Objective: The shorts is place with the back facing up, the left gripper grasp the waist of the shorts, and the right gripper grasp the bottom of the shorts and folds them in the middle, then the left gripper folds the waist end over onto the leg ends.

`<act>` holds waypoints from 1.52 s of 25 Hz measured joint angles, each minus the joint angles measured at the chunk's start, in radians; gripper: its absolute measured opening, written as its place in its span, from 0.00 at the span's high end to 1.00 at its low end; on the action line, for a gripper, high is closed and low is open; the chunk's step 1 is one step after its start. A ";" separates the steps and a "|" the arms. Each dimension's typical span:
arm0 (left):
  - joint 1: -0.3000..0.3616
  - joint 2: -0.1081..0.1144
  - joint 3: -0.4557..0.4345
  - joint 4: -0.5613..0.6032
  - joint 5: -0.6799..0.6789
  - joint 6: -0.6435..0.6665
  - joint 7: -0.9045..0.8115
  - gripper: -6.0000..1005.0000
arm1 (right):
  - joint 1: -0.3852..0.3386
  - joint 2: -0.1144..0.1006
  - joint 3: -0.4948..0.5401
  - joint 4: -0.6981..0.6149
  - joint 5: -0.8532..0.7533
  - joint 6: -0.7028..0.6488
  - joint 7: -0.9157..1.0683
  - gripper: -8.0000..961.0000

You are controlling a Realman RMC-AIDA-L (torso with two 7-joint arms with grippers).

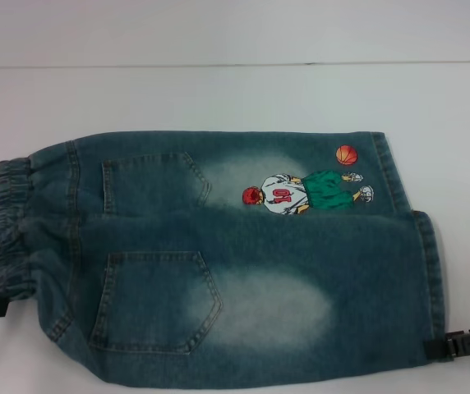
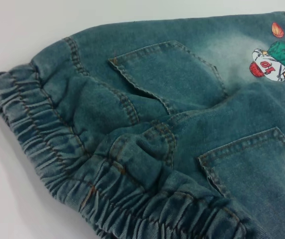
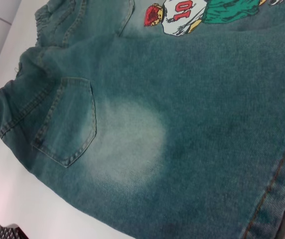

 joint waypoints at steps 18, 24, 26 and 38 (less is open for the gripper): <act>-0.005 0.000 0.000 -0.005 0.000 0.005 -0.004 0.94 | 0.018 0.001 -0.024 0.022 0.000 -0.009 -0.003 0.20; -0.006 0.000 -0.003 -0.006 0.000 0.011 -0.005 0.94 | 0.015 -0.018 -0.017 0.019 -0.001 -0.013 0.005 0.39; -0.006 0.000 -0.003 -0.006 0.000 0.011 -0.005 0.94 | 0.016 -0.020 -0.016 0.025 -0.001 -0.011 0.007 0.46; -0.005 0.000 -0.001 -0.006 -0.020 0.017 -0.005 0.94 | 0.014 -0.018 0.009 0.023 0.003 0.006 0.055 0.49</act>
